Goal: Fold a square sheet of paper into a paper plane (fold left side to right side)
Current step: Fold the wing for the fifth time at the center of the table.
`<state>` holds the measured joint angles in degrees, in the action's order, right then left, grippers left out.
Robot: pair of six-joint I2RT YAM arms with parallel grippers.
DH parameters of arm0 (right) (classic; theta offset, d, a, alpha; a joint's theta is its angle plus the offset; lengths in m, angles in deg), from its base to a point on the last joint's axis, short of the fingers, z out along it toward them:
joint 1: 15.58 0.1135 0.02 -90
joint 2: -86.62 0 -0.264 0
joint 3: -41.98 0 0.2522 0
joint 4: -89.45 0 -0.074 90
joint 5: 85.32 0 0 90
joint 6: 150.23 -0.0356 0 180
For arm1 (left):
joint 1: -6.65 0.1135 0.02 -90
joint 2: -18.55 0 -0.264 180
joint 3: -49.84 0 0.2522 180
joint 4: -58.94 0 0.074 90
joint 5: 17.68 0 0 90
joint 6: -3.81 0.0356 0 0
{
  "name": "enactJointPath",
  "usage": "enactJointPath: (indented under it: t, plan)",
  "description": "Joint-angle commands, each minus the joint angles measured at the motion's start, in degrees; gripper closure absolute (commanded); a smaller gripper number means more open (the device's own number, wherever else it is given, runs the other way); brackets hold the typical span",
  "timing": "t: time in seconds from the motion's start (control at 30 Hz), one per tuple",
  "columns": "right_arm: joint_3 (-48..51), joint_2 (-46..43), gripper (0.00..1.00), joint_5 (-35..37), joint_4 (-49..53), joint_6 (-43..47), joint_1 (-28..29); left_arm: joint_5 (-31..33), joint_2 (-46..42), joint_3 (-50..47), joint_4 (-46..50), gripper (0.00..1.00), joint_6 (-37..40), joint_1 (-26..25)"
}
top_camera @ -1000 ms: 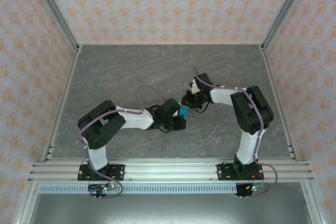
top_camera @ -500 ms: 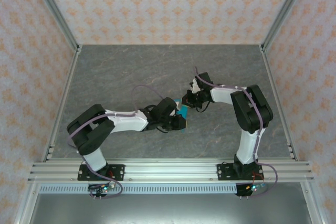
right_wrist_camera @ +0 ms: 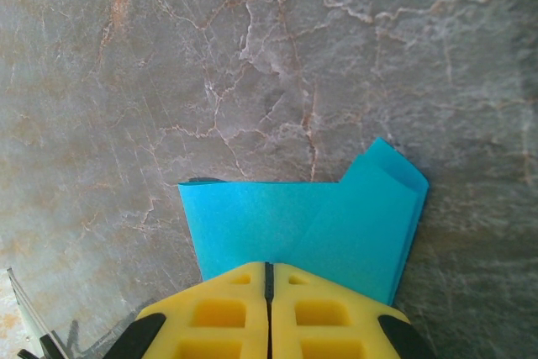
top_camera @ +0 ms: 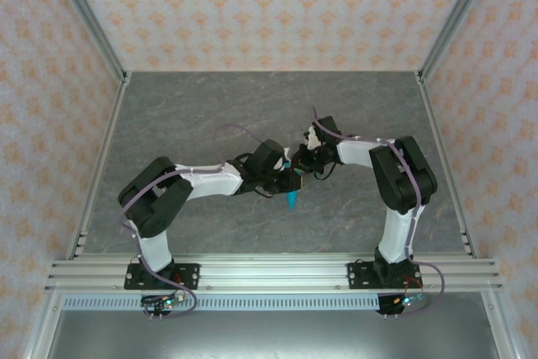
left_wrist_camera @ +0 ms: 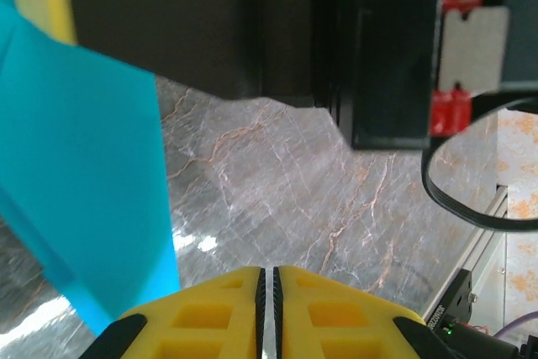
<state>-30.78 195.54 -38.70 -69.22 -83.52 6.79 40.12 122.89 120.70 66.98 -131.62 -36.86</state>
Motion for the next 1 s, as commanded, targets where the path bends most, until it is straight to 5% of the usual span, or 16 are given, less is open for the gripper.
enactJointPath:
  t: [0.0, 0.97]
  plan:
    - [0.91, 2.16, 0.93, 4.45, 1.53, 0.88, 0.36, -0.54, 1.93, 3.05, 3.02, 0.86, 3.12, -0.25]
    - [0.21, 2.17, 0.93, 6.55, 4.14, 1.81, 0.61, 4.03, 7.4, 3.55, 11.85, 0.87, 8.37, -1.88]
